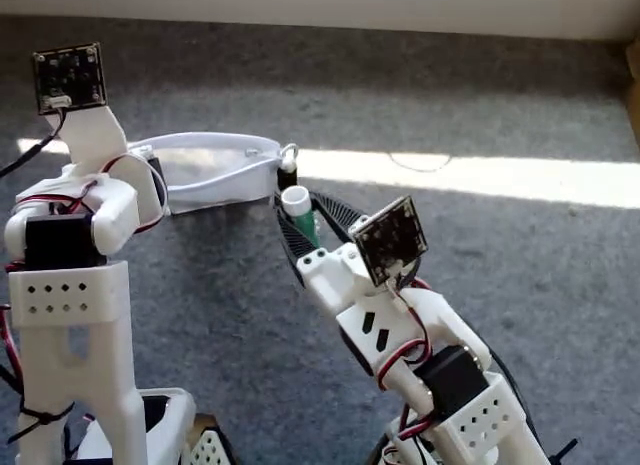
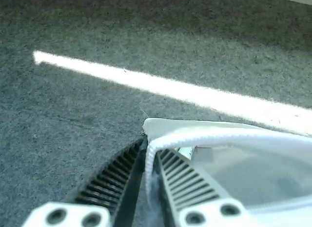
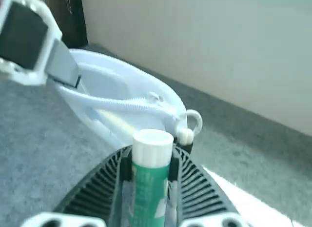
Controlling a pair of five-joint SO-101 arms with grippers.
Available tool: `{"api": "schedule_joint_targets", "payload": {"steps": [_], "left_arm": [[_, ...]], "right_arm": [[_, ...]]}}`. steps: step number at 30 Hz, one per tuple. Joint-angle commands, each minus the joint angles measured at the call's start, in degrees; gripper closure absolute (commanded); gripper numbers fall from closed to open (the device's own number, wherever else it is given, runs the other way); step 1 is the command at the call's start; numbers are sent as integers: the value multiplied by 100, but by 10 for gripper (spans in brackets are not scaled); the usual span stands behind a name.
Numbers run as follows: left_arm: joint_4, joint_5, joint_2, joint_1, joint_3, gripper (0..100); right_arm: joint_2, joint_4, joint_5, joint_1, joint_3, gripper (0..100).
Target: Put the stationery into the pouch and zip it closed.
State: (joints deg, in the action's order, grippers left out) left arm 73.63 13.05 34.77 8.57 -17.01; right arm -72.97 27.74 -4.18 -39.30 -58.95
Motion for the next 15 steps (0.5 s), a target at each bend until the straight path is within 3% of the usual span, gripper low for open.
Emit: {"api": "schedule_joint_targets", "payload": {"steps": [1,9,15], "left_arm": [[88,-35,-22,-110,13,994],[44,-35,-22,-101,-4,994],[35,-44,-22,-75,22,994]], "right_arm": [[-4,-848,53,-57,101,993],[734,-2554,-26,-646,110,993],[1771,-4409,-677,-673,119,993]]}}
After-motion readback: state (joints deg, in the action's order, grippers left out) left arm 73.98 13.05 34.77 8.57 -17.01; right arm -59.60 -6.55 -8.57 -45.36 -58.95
